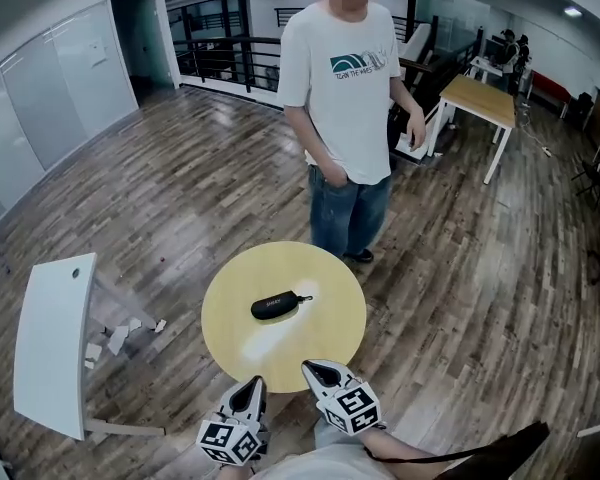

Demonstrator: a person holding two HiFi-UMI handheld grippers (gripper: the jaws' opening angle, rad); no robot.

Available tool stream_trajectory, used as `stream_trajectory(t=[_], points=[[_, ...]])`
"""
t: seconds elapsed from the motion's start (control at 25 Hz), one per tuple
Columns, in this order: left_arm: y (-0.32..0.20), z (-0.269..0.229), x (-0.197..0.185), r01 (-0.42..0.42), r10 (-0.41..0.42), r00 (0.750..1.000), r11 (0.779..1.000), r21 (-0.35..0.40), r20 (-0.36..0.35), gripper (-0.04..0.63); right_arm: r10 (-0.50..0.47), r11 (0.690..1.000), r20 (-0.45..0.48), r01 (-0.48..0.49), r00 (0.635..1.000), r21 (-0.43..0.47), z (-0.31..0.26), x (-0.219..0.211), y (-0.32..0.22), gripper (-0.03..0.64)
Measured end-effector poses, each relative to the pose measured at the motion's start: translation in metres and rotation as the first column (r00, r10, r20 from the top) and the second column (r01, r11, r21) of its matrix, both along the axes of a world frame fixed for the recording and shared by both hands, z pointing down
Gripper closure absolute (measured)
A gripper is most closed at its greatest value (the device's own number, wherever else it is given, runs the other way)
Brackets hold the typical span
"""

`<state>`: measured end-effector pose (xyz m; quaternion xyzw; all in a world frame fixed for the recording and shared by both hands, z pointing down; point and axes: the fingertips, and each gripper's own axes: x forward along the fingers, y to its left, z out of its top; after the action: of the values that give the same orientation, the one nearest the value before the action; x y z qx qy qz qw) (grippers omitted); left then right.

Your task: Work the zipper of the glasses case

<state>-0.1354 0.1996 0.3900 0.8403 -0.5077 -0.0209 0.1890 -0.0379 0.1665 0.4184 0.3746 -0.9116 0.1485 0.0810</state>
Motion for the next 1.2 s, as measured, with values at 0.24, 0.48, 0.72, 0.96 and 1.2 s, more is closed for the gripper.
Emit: stream_trajectory(t=[0.24, 0.48, 0.72, 0.96, 1.2], points=[[-0.092, -0.01, 0.035, 0.062, -0.062, 0.998, 0.998, 0.014, 0.011, 0.59, -0.034, 0.999, -0.008, 0.034, 0.999, 0.011, -0.003, 0.049, -0.092, 0.614], [-0.127, -0.014, 0.053, 0.079, -0.079, 0.996, 0.997, 0.009, 0.044, 0.59, -0.037, 0.999, 0.005, 0.036, 0.999, 0.027, -0.009, 0.065, -0.139, 0.614], [-0.153, -0.012, 0.07, 0.036, -0.036, 0.999, 0.999, 0.01, 0.034, 0.589, -0.031, 0.999, 0.003, 0.031, 1.0, 0.042, -0.015, 0.069, -0.153, 0.614], [-0.174, -0.013, 0.065, -0.009, 0.009, 1.0, 1.0, 0.017, 0.026, 0.589, 0.016, 0.999, -0.01, -0.015, 1.0, 0.034, -0.012, 0.068, -0.164, 0.614], [-0.184, -0.016, 0.047, -0.036, 0.035, 0.999, 0.999, 0.025, 0.035, 0.59, 0.009, 0.999, 0.003, -0.01, 1.0, 0.038, -0.015, 0.048, -0.169, 0.614]])
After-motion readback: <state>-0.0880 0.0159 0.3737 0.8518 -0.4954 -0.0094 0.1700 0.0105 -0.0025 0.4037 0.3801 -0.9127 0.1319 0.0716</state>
